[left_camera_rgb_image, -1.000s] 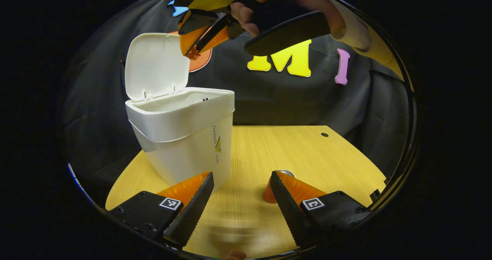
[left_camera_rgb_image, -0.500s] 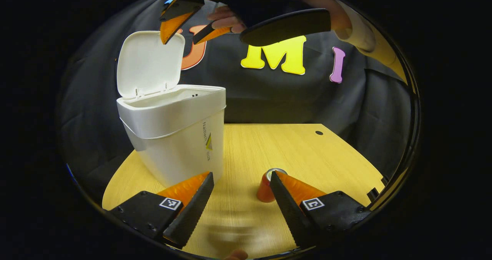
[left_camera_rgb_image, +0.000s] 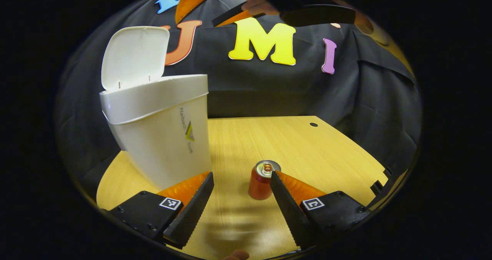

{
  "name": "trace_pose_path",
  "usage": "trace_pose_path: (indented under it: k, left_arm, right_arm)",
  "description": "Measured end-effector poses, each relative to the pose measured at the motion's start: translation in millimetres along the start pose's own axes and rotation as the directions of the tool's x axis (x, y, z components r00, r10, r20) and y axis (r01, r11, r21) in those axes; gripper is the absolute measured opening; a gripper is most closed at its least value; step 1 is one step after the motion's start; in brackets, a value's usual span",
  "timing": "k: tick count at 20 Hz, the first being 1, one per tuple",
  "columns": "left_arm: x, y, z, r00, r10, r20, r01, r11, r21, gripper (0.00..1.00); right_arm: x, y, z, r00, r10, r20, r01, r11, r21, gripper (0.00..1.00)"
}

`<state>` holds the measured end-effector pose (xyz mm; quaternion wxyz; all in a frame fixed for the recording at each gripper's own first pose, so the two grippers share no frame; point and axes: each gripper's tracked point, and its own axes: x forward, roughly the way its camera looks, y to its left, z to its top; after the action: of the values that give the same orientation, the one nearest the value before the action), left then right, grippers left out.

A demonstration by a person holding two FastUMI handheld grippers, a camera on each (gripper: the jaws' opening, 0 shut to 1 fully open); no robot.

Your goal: Press the lid of the desktop garbage bin to open it, pick up the crumpled paper on the desktop and throw it into the bin, then pick up the pop can on the desktop and drop it into the bin, and finally close the garbage bin lid.

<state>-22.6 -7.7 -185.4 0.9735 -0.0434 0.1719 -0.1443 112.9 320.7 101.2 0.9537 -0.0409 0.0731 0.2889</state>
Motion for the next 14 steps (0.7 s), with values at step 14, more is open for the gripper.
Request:
trace_pose_path:
  k: [14]
  left_arm:
    - [67.3,-38.0,-64.4,0.995,-0.058,-0.076,0.062,0.996,0.061,0.98]
  right_arm:
    - [-72.1,-106.6,-86.2,0.965,-0.230,-0.126,0.239,0.969,0.065,0.96]
